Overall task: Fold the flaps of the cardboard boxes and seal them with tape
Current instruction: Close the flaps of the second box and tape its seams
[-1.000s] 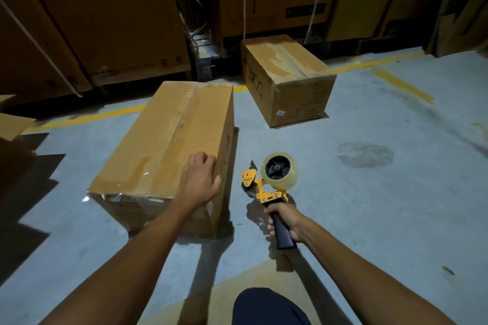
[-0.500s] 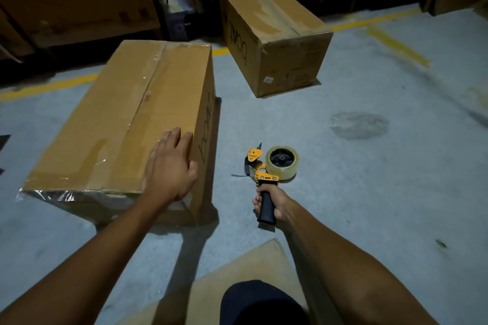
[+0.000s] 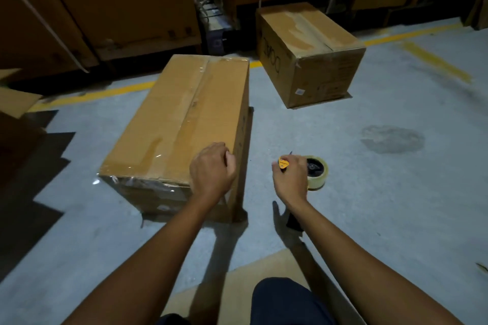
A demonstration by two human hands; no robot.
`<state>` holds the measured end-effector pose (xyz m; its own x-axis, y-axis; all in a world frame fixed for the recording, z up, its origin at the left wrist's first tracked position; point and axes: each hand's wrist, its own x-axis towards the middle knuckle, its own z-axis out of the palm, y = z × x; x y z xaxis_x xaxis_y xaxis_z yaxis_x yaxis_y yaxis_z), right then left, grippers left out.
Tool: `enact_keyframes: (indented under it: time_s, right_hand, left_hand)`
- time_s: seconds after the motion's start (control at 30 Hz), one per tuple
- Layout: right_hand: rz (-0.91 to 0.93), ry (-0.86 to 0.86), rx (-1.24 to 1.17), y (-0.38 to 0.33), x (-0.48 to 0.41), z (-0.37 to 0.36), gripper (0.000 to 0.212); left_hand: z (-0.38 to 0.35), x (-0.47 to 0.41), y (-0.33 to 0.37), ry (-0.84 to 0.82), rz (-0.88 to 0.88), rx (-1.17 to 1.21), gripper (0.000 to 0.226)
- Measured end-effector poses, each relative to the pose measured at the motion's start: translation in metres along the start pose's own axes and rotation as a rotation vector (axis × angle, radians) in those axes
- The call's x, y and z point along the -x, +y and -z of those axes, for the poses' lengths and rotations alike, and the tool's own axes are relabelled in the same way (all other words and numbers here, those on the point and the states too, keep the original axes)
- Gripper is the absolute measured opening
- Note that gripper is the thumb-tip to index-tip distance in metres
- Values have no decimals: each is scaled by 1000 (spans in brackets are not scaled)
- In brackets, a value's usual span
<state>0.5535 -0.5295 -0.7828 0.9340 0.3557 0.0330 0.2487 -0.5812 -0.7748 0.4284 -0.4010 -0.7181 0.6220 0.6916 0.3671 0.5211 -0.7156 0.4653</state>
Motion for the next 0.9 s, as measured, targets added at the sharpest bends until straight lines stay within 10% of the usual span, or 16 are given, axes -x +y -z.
enact_keyframes:
  time_s: [0.2, 0.37, 0.9]
  right_hand:
    - [462, -63, -381, -105, 25, -40, 40]
    - [778, -65, -310, -86, 43, -75, 42]
    - [789, 73, -348, -50, 42, -101, 54]
  left_hand:
    - [23, -18, -21, 46, 355, 553, 29]
    - [20, -1, -49, 65, 31, 256, 38]
    - [-4, 14, -59, 176, -237, -56, 30]
